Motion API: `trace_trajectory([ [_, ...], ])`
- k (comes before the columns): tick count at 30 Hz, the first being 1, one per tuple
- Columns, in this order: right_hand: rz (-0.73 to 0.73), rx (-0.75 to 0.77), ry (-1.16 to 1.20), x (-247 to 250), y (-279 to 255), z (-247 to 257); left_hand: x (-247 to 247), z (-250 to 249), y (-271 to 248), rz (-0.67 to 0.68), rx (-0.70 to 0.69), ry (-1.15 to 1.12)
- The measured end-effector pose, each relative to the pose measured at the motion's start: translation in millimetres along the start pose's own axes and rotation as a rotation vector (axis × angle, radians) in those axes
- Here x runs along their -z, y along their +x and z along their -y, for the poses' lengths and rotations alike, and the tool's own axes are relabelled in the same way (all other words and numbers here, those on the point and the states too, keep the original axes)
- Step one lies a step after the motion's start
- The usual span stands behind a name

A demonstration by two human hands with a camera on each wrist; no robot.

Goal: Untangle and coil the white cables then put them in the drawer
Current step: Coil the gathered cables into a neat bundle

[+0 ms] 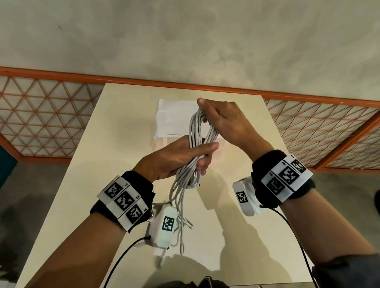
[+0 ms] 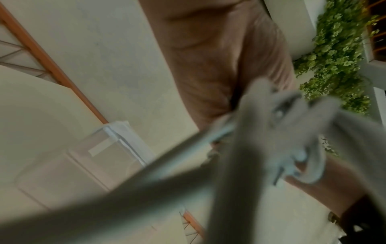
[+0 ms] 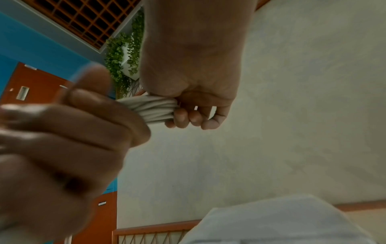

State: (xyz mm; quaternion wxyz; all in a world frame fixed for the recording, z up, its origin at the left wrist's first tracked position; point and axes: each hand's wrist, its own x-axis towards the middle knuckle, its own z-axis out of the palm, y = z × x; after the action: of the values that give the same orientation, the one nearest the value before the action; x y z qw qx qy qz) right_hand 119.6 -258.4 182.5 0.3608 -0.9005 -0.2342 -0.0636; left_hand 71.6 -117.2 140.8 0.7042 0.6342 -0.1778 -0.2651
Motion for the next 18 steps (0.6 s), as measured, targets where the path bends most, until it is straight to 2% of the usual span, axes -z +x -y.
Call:
trace_trajectory([
  [2,-0.074,0.004,0.198,-8,-6,-6,-4,-1,3,-0.142,-0.021,0.023],
  [4,-0.066,-0.103,0.429,-21,-14,-11,-5,-1,7,-0.294,-0.102,-0.013],
  [7,0.202,-0.340,0.678,-47,-30,-12,4,-3,12,-0.519,-0.236,-0.071],
  [9,0.404,-0.347,0.751,-60,-40,-11,12,-5,14,-0.656,-0.319,-0.131],
  [11,0.557,-0.334,0.726,-63,-48,-9,22,-7,14,-0.797,-0.381,-0.117],
  [12,0.565,-0.322,0.680,-61,-49,-10,26,-7,14,-0.864,-0.405,-0.098],
  [16,0.385,-0.203,0.460,-52,-50,-4,40,-6,12,-1.063,-0.456,-0.166],
  [18,0.355,-0.036,0.191,-54,-50,4,40,-3,13,-1.114,-0.457,-0.232],
])
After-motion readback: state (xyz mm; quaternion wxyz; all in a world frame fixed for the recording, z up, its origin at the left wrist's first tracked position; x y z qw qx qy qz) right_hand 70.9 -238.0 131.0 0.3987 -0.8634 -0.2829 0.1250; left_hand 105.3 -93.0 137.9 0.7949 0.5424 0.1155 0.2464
